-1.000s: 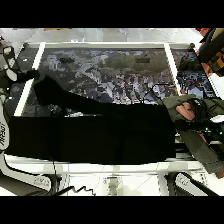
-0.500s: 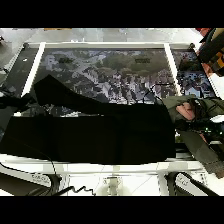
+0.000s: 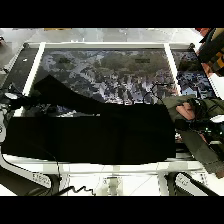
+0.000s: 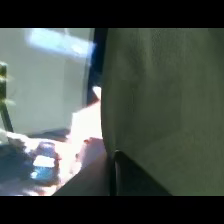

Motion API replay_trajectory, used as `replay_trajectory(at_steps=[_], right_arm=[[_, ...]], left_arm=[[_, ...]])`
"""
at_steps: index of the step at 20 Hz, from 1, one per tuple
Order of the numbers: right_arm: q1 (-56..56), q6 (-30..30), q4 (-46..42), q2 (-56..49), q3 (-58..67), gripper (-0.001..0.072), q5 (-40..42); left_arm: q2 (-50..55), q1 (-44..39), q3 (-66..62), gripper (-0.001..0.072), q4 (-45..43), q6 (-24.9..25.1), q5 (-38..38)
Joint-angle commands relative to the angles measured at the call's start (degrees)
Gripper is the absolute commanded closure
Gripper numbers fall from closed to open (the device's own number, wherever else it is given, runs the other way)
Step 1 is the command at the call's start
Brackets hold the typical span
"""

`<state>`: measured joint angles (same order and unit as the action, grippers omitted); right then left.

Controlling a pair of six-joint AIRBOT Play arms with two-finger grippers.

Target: Fold the clothes and pants, and hang the long-sleeved shirts on hangers.

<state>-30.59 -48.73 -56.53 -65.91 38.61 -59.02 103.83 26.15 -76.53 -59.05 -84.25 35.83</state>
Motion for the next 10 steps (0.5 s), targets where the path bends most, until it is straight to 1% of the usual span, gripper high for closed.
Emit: replay_trajectory(at_steps=[1, 3, 6, 10], right_arm=[[-0.02, -0.33, 0.00, 0.02, 0.02, 0.0691, 0.63], [-0.02, -0.33, 0.00, 0.02, 0.02, 0.0691, 1.46], [-0.02, -0.33, 0.00, 0.02, 0.02, 0.0691, 2.40], [-0.02, -0.33, 0.00, 0.02, 0.02, 0.0691, 2.47]], left_arm=[[-1.42, -0.55, 0.04, 0.0695, 1.20, 0.98, -4.90], [-4.11, -0.48, 0.04, 0.0695, 0.31, 1.38, -3.72], [-10.97, -0.42, 0.04, 0.0696, -2.64, 6.54, 1.57], [-22.99, -0.33, 0.04, 0.0696, -16.70, 7.17, 11.85]])
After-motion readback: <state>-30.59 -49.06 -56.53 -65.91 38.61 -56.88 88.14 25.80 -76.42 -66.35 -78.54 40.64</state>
